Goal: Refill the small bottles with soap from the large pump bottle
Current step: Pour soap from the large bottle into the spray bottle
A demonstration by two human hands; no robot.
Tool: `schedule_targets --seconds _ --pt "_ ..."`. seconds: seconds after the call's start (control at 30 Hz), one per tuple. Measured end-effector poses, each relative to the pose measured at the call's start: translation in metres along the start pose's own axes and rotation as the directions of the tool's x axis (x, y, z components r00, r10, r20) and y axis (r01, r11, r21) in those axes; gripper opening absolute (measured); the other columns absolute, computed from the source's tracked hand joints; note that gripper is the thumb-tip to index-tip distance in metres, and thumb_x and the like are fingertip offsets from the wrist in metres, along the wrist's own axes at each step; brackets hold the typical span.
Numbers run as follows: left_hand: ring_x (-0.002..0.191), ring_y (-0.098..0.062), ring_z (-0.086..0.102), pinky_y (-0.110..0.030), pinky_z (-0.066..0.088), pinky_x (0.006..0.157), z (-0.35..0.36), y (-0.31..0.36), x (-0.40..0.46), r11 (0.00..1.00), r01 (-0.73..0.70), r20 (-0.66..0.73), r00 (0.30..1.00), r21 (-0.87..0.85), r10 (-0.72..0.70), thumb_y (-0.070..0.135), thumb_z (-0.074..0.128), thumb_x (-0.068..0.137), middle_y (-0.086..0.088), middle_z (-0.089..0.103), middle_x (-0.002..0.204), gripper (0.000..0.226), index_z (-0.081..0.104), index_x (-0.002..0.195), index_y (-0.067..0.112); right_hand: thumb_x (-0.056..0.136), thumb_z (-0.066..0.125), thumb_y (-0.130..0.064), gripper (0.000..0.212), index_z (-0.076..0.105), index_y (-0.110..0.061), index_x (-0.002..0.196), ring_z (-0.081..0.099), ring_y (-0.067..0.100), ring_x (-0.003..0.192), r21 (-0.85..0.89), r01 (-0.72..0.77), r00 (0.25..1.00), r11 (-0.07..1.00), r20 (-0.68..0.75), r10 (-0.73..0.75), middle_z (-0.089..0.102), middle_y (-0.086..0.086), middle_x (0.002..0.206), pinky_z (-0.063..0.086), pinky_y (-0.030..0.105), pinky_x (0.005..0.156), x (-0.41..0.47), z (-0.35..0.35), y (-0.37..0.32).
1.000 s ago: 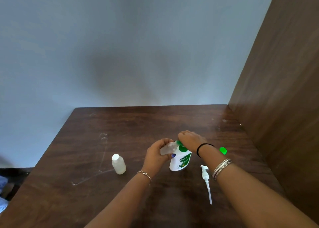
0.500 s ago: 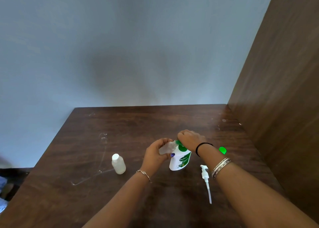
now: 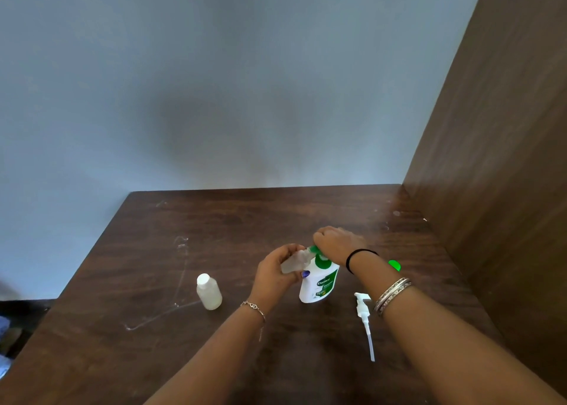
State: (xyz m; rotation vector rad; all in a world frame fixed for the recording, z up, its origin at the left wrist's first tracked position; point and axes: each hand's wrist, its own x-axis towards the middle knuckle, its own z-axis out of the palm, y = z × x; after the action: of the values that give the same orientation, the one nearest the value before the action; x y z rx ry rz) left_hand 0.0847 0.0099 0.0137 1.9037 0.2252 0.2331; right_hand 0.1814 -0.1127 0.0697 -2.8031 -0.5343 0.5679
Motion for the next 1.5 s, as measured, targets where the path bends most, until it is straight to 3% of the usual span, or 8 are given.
schedule_targets --seconds 0.1,0.27,0.47,0.7,0.87,1.07,1.23,1.5 --pt "0.093 -0.007 0.060 -0.002 0.043 0.073 0.000 0.002 0.001 1.000 -0.002 -0.003 1.000 -0.002 0.002 0.004 0.074 0.068 0.005 0.066 0.101 0.041 0.061 0.100 0.026 0.088 0.028 -0.028 0.025 0.053 -0.024 0.088 0.054 0.026 0.103 0.008 -0.007 1.000 1.000 -0.001 0.007 0.057 0.006 0.116 0.037 0.046 0.098 0.001 0.001 -0.001" --pt "0.093 -0.009 0.060 -0.001 0.043 0.073 0.002 -0.002 0.000 1.000 0.008 -0.003 1.000 0.004 -0.008 0.004 0.073 0.069 0.003 0.066 0.101 0.040 0.062 0.103 0.020 0.094 0.026 -0.021 0.031 0.056 -0.018 0.102 0.051 0.025 0.110 -0.042 0.024 0.999 0.999 0.026 -0.023 0.052 0.004 0.121 0.037 0.046 0.099 -0.004 0.005 0.000" --pt "0.090 -0.003 0.059 -0.004 0.044 0.073 0.000 0.004 0.000 1.000 -0.006 -0.006 1.000 -0.022 0.006 0.002 0.072 0.069 0.005 0.066 0.099 0.040 0.061 0.100 0.023 0.088 0.025 -0.026 0.022 0.047 -0.024 0.086 0.052 0.025 0.106 0.015 0.015 1.000 1.000 0.020 -0.015 0.055 0.004 0.120 0.034 0.050 0.100 0.001 0.001 0.000" --pt "0.092 -0.008 0.060 -0.002 0.044 0.073 0.001 0.000 -0.001 1.000 0.008 -0.003 1.000 -0.024 -0.008 0.004 0.073 0.069 0.001 0.066 0.102 0.039 0.062 0.105 0.016 0.090 0.027 -0.028 0.027 0.053 -0.022 0.092 0.049 0.023 0.093 0.031 -0.028 0.999 0.999 0.028 0.027 0.056 0.006 0.116 0.036 0.041 0.089 0.004 0.008 0.003" --pt "0.094 -0.009 0.060 -0.003 0.045 0.073 0.001 0.004 0.000 0.999 0.003 -0.002 1.000 -0.035 -0.004 0.002 0.072 0.069 0.002 0.066 0.103 0.040 0.061 0.103 0.020 0.088 0.026 -0.027 0.024 0.049 -0.023 0.079 0.051 0.024 0.097 0.012 0.001 1.000 1.000 0.019 -0.001 0.057 0.006 0.113 0.037 0.047 0.096 0.005 0.003 0.002" --pt "0.092 -0.008 0.059 -0.003 0.044 0.072 0.002 0.001 -0.002 0.999 0.014 -0.006 1.000 -0.032 -0.014 0.003 0.074 0.068 0.002 0.065 0.101 0.041 0.062 0.106 0.016 0.090 0.027 -0.026 0.022 0.049 -0.023 0.087 0.048 0.023 0.092 0.020 -0.018 0.999 1.000 0.028 0.017 0.055 0.007 0.113 0.035 0.039 0.085 0.003 0.009 0.003" --pt "0.091 -0.004 0.058 -0.001 0.044 0.071 0.002 0.007 -0.001 0.999 0.018 0.005 1.000 -0.049 -0.017 0.002 0.073 0.069 0.004 0.064 0.100 0.039 0.061 0.103 0.018 0.089 0.027 -0.027 0.025 0.051 -0.024 0.084 0.050 0.023 0.093 0.000 -0.006 1.000 1.000 0.017 0.006 0.057 0.005 0.111 0.036 0.044 0.092 0.005 0.003 0.004" --pt "0.094 -0.009 0.057 -0.001 0.044 0.071 0.003 0.008 -0.004 0.997 0.032 0.017 0.999 -0.070 -0.031 0.001 0.072 0.071 0.002 0.063 0.101 0.039 0.059 0.102 0.019 0.089 0.027 -0.028 0.025 0.051 -0.023 0.085 0.052 0.024 0.093 0.020 -0.010 1.000 1.000 0.024 0.009 0.056 0.005 0.108 0.039 0.043 0.092 0.002 0.005 0.002"
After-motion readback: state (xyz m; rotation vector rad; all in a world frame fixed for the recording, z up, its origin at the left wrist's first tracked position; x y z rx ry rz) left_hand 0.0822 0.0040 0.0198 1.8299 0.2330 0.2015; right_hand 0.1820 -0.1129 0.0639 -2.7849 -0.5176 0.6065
